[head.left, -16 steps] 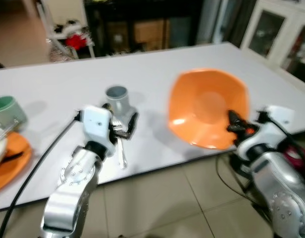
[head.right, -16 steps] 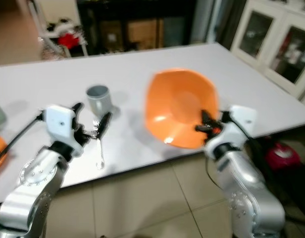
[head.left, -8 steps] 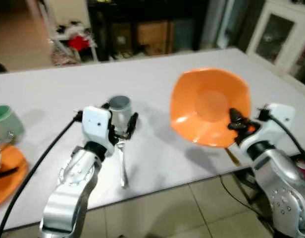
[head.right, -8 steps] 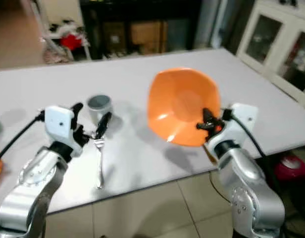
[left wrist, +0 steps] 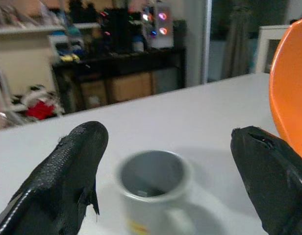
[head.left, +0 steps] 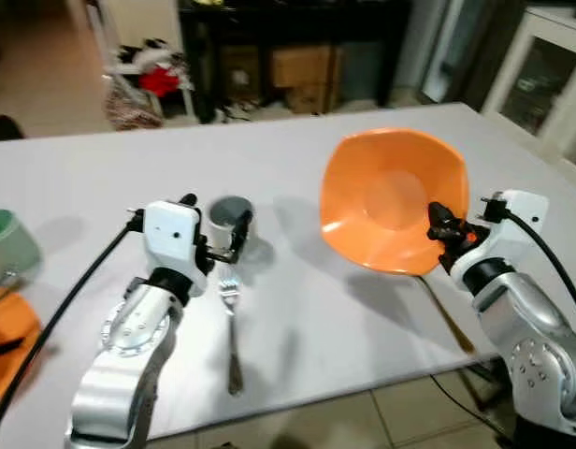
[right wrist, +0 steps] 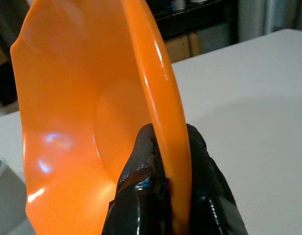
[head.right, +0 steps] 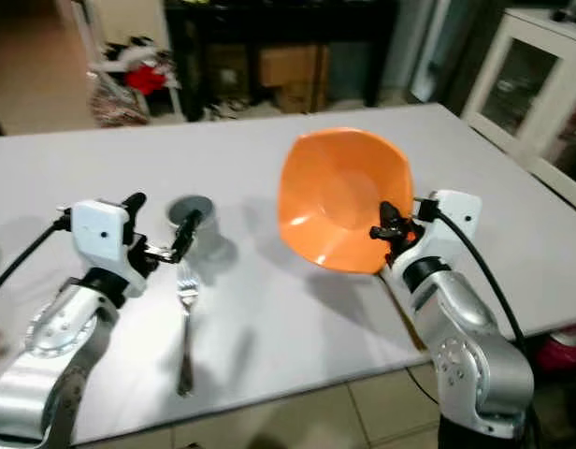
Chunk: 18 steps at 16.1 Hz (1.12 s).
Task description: Setting the table
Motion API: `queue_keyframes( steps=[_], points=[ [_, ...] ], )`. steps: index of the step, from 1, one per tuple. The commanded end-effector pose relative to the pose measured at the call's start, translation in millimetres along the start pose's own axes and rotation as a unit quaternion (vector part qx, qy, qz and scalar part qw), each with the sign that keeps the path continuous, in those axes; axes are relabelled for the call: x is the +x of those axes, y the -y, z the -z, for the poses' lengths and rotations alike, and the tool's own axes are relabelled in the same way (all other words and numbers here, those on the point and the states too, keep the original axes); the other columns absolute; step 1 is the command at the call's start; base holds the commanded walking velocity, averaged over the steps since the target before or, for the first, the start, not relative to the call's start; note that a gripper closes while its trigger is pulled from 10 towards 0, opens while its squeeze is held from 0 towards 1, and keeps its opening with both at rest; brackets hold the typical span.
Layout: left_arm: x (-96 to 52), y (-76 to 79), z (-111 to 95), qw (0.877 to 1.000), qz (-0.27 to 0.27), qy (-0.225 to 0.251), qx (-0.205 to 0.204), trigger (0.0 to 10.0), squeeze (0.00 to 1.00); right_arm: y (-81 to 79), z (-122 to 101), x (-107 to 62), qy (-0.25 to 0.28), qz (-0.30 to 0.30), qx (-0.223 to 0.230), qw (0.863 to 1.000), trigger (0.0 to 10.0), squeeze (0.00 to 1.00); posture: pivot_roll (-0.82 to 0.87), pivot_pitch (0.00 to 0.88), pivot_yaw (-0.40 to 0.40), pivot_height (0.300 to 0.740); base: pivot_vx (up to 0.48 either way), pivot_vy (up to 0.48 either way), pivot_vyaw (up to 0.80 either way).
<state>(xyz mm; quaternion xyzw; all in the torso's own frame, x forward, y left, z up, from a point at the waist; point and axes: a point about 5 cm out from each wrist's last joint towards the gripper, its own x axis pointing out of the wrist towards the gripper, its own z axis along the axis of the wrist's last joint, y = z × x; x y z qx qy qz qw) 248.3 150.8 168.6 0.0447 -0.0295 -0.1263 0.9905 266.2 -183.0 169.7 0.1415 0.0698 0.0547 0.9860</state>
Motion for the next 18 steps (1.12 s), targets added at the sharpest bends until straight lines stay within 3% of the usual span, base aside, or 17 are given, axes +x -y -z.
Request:
queue_keyframes(
  steps=[1, 4, 9, 11, 15, 18],
  points=[
    [0.8, -2.7, -6.6, 1.000, 0.013, 0.013, 0.008, 10.0, 0.00, -11.3, -1.3, 10.0, -0.011, -0.039, 0.027, 0.999, 10.0, 0.00, 0.15, 0.000, -0.014, 0.740, 0.000, 0.000, 0.00],
    [1.4, -1.3, -14.7, 0.998, 0.061, 0.026, 0.013, 10.0, 0.00, -1.7, -1.3, 33.2, -0.034, -0.037, 0.104, 0.993, 10.0, 0.00, 0.16, 0.000, 0.002, 0.740, 0.000, 0.000, 0.00],
    [0.6, 5.1, -17.7, 0.989, 0.147, 0.018, 0.012, 10.0, 0.00, 11.5, -6.9, 67.2, -0.065, -0.023, 0.170, 0.983, 10.0, 0.00, 0.16, 0.000, 0.017, 0.740, 0.000, 0.000, 0.00],
    [-4.6, 7.3, -15.3, 0.982, 0.190, 0.000, 0.016, 10.0, 0.00, 18.4, -2.3, 82.8, -0.115, -0.025, 0.217, 0.969, 10.0, 0.00, 0.16, 0.000, 0.021, 0.740, 0.000, 0.000, 0.00],
    [-9.0, 10.3, -13.5, 0.976, 0.218, -0.015, 0.017, 10.0, 0.00, 22.0, 1.5, 95.4, -0.152, -0.020, 0.262, 0.953, 10.0, 0.00, 0.17, 0.000, 0.022, 0.740, 0.000, 0.000, 0.00],
    [-18.5, 14.7, -11.2, 0.966, 0.255, -0.038, 0.018, 10.0, 0.00, 20.3, 13.5, 101.7, -0.222, -0.014, 0.281, 0.934, 10.0, 0.00, 0.19, 0.000, 0.020, 0.740, 0.000, 0.000, 0.00]
  ],
)
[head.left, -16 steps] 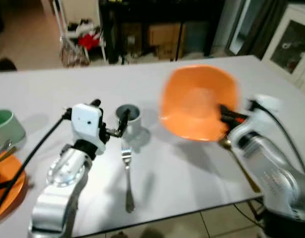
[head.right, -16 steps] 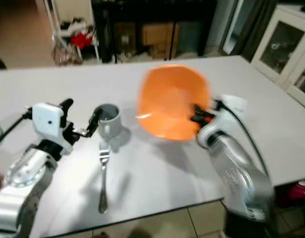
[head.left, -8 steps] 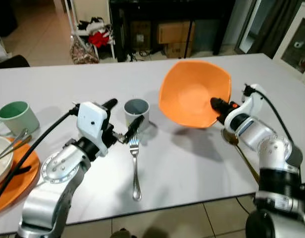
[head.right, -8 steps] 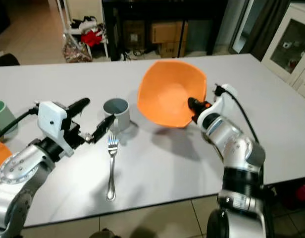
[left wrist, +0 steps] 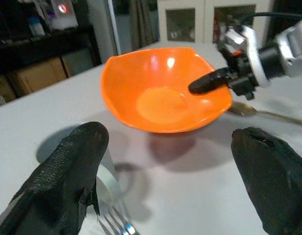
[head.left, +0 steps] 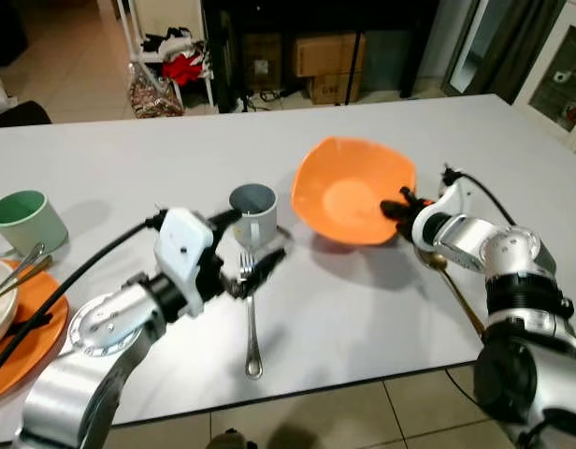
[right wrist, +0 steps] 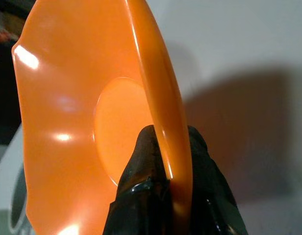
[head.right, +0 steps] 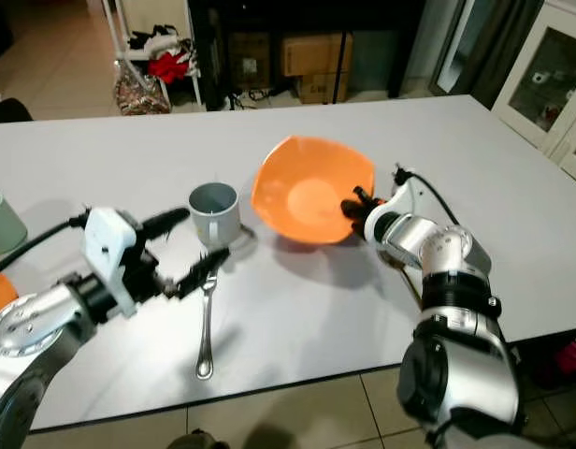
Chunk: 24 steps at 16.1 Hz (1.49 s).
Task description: Setting the table
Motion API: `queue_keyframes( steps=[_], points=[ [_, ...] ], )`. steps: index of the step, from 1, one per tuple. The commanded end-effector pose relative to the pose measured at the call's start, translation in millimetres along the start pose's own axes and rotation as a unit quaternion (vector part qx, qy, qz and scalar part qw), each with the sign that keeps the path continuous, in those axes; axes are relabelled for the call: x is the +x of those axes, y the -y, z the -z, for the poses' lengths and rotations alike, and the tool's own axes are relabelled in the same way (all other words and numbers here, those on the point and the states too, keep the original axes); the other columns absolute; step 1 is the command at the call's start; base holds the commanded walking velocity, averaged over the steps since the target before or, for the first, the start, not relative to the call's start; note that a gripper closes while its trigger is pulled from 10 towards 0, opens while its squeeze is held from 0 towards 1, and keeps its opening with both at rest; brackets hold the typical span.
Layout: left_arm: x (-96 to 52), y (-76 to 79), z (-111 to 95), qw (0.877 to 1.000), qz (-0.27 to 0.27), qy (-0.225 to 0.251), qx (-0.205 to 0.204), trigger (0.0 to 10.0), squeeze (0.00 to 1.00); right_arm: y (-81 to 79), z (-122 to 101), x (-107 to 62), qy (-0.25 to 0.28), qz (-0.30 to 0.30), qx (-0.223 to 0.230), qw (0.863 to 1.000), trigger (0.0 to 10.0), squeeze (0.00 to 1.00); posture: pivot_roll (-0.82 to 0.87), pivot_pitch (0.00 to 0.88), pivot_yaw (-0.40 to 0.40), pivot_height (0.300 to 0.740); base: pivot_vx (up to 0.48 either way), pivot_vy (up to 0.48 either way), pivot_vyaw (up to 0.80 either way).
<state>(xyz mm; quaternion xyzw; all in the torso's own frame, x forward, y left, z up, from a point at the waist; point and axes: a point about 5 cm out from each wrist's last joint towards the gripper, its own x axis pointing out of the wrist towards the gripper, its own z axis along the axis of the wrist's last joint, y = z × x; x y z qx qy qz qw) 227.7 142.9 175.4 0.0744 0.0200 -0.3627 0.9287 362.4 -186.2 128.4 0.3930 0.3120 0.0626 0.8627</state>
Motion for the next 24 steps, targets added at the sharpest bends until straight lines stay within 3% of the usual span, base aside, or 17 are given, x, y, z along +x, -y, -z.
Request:
queue_keyframes(
  steps=[1, 10, 11, 12, 19, 21, 24],
  points=[
    [-0.8, 6.0, -1.3, 1.000, 0.022, -0.004, -0.002, 10.0, 0.00, -6.6, -4.4, 0.8, -0.007, -0.008, -0.003, 1.000, 10.0, 0.00, 0.19, 0.000, 0.023, 0.740, 0.000, 0.000, 0.00],
    [-2.2, 9.7, -0.5, 0.999, 0.031, -0.018, -0.003, 10.0, 0.00, 4.1, -0.1, 10.9, -0.018, 0.045, 0.017, 0.999, 10.0, 0.00, 0.20, 0.000, 0.027, 0.740, 0.000, 0.000, 0.00],
    [-2.3, 9.7, -0.7, 0.999, 0.031, -0.018, -0.002, 10.0, 0.00, 4.3, 2.0, 11.7, -0.023, 0.046, 0.021, 0.998, 10.0, 0.23, 0.20, 0.000, 0.027, 0.740, 0.000, 0.000, 0.00],
    [-2.1, 9.6, -1.0, 0.999, 0.031, -0.017, -0.002, 10.0, 0.00, 3.6, 2.6, 12.3, -0.025, 0.043, 0.027, 0.998, 10.0, 1.00, 0.20, 0.000, 0.026, 0.740, 0.000, 0.000, 0.00],
    [-0.7, 10.2, -2.7, 0.999, 0.030, -0.014, 0.000, 10.0, 0.00, -7.8, -19.8, -0.3, -0.014, 0.013, 0.034, 0.999, 10.0, 1.00, 0.19, 0.000, 0.021, 0.740, 0.000, 0.000, 0.00],
    [-1.2, 10.3, -3.3, 1.000, 0.027, -0.010, -0.003, 10.0, 0.00, -11.6, -27.4, -11.6, -0.014, -0.008, 0.039, 0.999, 10.0, 1.00, 0.19, 0.000, 0.016, 0.740, 0.000, 0.000, 0.00],
    [-2.8, 11.4, -2.9, 1.000, 0.023, -0.005, -0.015, 10.0, 0.00, -17.3, -22.3, -45.8, -0.015, -0.047, 0.006, 0.999, 10.0, 1.00, 0.18, 0.000, 0.023, 0.740, 0.000, 0.000, 0.00]
  ],
)
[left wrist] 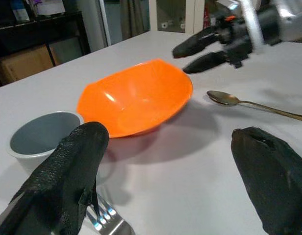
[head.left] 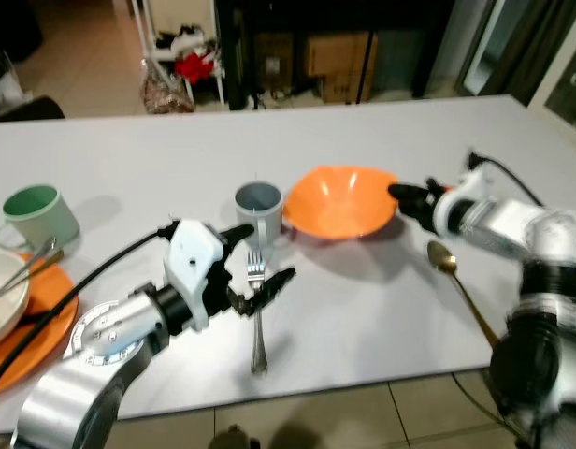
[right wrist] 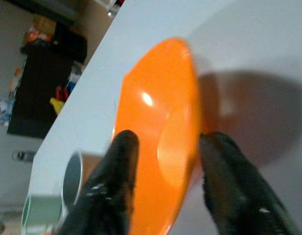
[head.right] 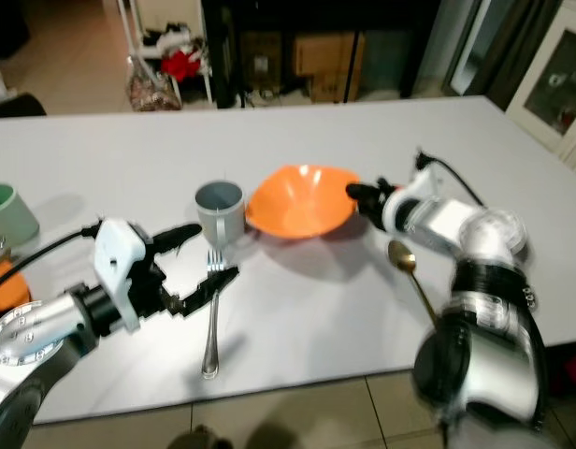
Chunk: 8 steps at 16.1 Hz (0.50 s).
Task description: Setting the table
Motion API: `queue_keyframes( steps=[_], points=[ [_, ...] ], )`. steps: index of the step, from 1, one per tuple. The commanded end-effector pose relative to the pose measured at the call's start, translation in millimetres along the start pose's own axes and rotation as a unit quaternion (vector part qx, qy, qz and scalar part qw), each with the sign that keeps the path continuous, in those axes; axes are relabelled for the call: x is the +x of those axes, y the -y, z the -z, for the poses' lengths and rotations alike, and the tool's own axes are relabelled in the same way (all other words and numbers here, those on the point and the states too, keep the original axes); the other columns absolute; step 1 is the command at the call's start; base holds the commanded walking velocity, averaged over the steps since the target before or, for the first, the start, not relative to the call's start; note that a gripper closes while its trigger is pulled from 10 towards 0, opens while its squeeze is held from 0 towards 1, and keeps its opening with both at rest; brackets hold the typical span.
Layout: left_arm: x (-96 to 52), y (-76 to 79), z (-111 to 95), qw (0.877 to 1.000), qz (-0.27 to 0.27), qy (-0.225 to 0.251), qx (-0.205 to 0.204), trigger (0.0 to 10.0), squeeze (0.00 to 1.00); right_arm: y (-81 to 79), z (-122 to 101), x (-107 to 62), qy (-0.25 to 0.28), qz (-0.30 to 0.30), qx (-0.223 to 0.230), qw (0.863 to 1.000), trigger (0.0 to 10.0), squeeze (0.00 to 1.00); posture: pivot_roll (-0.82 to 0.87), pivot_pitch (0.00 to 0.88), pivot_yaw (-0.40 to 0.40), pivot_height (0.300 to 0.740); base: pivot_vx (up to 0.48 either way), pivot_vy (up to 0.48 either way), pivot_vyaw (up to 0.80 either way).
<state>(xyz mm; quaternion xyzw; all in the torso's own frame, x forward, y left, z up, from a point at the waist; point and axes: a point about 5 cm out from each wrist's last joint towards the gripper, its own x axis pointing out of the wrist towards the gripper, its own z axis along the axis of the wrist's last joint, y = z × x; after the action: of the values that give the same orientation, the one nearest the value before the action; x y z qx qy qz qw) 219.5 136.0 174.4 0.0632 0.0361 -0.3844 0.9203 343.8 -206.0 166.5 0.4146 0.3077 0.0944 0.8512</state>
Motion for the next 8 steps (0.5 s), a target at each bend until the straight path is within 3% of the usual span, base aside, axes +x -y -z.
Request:
queue_keyframes(
  steps=[1, 3, 4, 6, 7, 8],
  points=[
    [-2.0, 2.1, -2.4, 1.000, -0.003, 0.007, -0.003, 10.0, 0.00, -4.7, 6.3, -17.8, 0.005, 0.002, -0.044, 0.999, 10.0, 1.00, 0.17, 0.000, 0.016, 0.740, 0.000, 0.000, 0.00],
    [-3.0, 2.5, -2.5, 1.000, -0.008, 0.012, -0.011, 10.0, 0.00, -4.0, 21.7, -36.8, 0.015, 0.015, -0.098, 0.995, 10.0, 1.00, 0.17, 0.000, 0.019, 0.740, 0.000, 0.000, 0.00],
    [-4.8, 3.5, -1.0, 1.000, -0.010, 0.013, -0.018, 10.0, 0.00, -6.5, 41.0, -53.4, 0.026, 0.031, -0.163, 0.986, 10.0, 1.00, 0.16, 0.000, 0.027, 0.740, 0.000, 0.000, 0.00],
    [-3.3, 8.6, 2.2, 1.000, -0.010, 0.014, -0.024, 10.0, 0.00, -28.0, 67.5, -68.0, 0.069, -0.017, -0.202, 0.977, 10.0, 1.00, 0.13, 0.000, 0.047, 0.740, 0.000, 0.000, 0.00],
    [-1.0, 7.2, 1.6, 0.999, -0.033, 0.023, -0.026, 10.0, 0.00, -37.8, 72.0, -72.5, 0.113, -0.039, -0.212, 0.970, 10.0, 1.00, 0.12, 0.000, 0.056, 0.740, 0.000, 0.000, 0.00],
    [1.5, 2.1, 2.3, 0.997, -0.074, 0.029, -0.024, 10.0, 0.00, -45.9, 76.6, -75.8, 0.136, -0.055, -0.254, 0.956, 10.0, 1.00, 0.12, 0.000, 0.057, 0.740, 0.000, 0.000, 0.00]
  ],
)
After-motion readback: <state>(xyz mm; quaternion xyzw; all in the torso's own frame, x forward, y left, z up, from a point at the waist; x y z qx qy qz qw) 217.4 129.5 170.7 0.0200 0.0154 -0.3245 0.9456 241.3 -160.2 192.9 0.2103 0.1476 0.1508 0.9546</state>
